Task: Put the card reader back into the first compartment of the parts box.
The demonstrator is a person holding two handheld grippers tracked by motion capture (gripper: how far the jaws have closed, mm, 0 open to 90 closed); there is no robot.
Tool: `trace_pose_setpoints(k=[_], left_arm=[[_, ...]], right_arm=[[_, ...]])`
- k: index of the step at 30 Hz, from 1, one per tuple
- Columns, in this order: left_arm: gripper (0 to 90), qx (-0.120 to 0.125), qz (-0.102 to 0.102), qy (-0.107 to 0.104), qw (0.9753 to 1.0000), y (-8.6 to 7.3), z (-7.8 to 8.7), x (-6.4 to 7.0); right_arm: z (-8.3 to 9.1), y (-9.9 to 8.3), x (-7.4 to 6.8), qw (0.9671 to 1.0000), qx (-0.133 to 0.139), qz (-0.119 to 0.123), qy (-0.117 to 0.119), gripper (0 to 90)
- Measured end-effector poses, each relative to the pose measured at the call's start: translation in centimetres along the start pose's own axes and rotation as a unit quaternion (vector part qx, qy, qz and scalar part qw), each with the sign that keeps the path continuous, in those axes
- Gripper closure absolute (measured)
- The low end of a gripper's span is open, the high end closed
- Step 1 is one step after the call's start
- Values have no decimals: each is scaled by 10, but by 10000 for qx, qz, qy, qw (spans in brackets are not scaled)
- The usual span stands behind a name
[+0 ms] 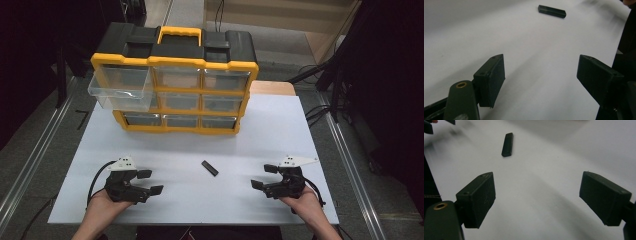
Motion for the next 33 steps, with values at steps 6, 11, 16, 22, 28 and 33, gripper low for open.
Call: trace_pose_setpoints(k=[6,11,16,22,28,33], left_arm=[[243,-4,-37,103,9999,2,1,-1],[244,-44,56,146,9999,2,1,-3],[252,-25,38,91,9999,4,1,-2],[253,70,-42,125,9999,6,2,-1],[253,52,8,240,9997,5,2,-5],[253,57,-8,250,9997,5,2,-4]], right_arm=[[1,-2,1,9999,-125,-55,16,123],[1,-1,2,9999,-114,-34,44,123],[0,-3,-1,9997,-215,83,9,151],[-2,-2,-3,9997,-223,81,42,168],[-3,-2,-5,9996,-259,21,93,168],[-3,-3,-6,9995,-303,5,106,172]])
Point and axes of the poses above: each handheld gripper's, and its own axes: z roughly backward along the jaws, y roughly out of its top, x roughly to its right, the point moved 8 cm from there along -z, roughly forward along the jaws, and after that the axes turned 13 degrees about x, right-handed, at the moved point
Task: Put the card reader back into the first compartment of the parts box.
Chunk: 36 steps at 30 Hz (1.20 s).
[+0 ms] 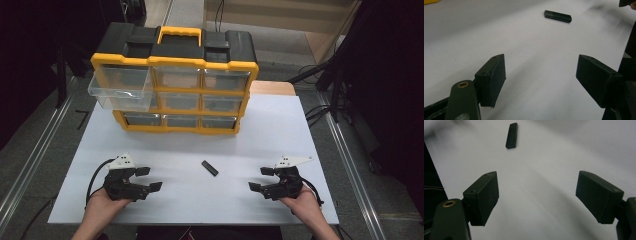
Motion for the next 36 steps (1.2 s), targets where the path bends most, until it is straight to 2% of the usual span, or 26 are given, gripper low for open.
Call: trace_pose_setpoints(k=[8,24,27,29,32,36], left_arm=[[254,-6,-55,-21,10000,0,0,1],[254,1,-53,23,10000,0,0,0],[254,23,-30,17,10000,1,0,0],[254,26,-21,1,10000,1,0,0],[254,36,4,-14,10000,1,0,0],[254,38,7,-8,10000,1,0,0]], right_arm=[[-1,-3,1,9999,-132,-21,-41,179],[-2,-4,-1,9998,-178,-48,31,184],[-2,-3,-2,9998,-169,-71,85,184],[-2,0,-5,9995,-124,-201,195,184],[-6,6,-10,9995,-169,-20,265,184],[-11,12,-15,9993,-179,82,321,184]])
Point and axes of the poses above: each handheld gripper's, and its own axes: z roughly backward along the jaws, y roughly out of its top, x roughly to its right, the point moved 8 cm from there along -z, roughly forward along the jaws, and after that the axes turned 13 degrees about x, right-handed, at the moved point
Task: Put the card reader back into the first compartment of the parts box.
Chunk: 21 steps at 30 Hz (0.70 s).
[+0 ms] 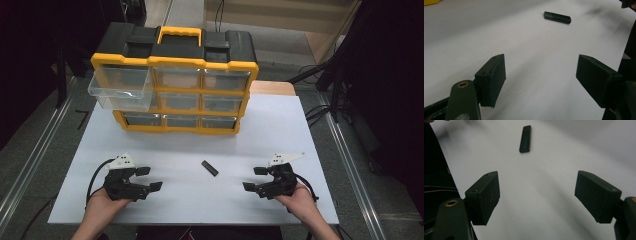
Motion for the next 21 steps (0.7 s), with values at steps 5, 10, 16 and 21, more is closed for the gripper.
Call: trace_pose_setpoints(k=[5,10,16,21], left_arm=[[254,-13,3,-16,10000,0,0,0],[254,-24,11,-21,10000,-1,0,0],[254,-21,13,-30,10000,-1,-1,1],[254,-14,11,-39,10000,0,-1,1]], right_arm=[[-8,15,-3,9999,100,72,-53,184],[-15,21,-4,9998,70,158,-27,185],[-22,28,-4,9999,72,145,-23,186],[-28,33,-3,9999,81,124,-34,190]])
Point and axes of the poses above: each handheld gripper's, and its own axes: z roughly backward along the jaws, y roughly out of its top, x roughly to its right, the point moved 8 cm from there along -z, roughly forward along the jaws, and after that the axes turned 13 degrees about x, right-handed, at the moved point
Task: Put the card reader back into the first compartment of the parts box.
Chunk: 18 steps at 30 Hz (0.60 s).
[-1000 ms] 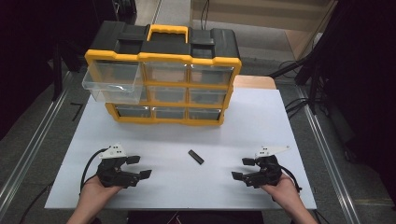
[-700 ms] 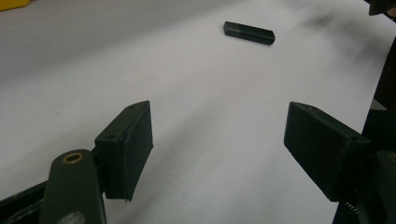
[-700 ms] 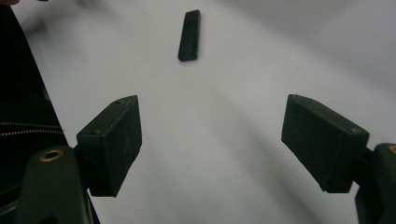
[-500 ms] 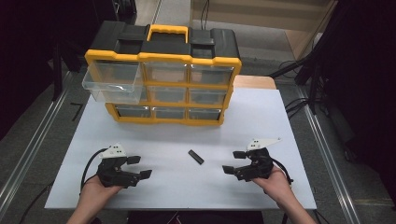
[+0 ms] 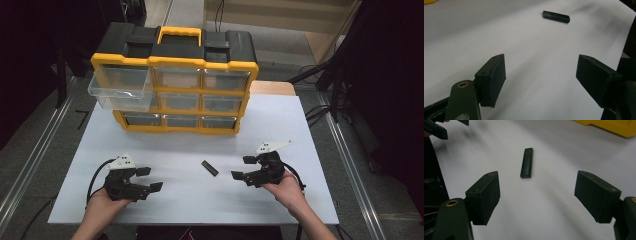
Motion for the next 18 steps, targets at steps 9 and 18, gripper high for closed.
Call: trace_pose_setpoints(k=[9,18], left_arm=[[254,-20,1,-13,10000,0,0,0],[254,-55,9,-44,10000,-1,-1,0]], right_arm=[[-11,8,-1,10000,-21,15,-16,195],[-27,16,-3,10000,-69,19,-27,198]])
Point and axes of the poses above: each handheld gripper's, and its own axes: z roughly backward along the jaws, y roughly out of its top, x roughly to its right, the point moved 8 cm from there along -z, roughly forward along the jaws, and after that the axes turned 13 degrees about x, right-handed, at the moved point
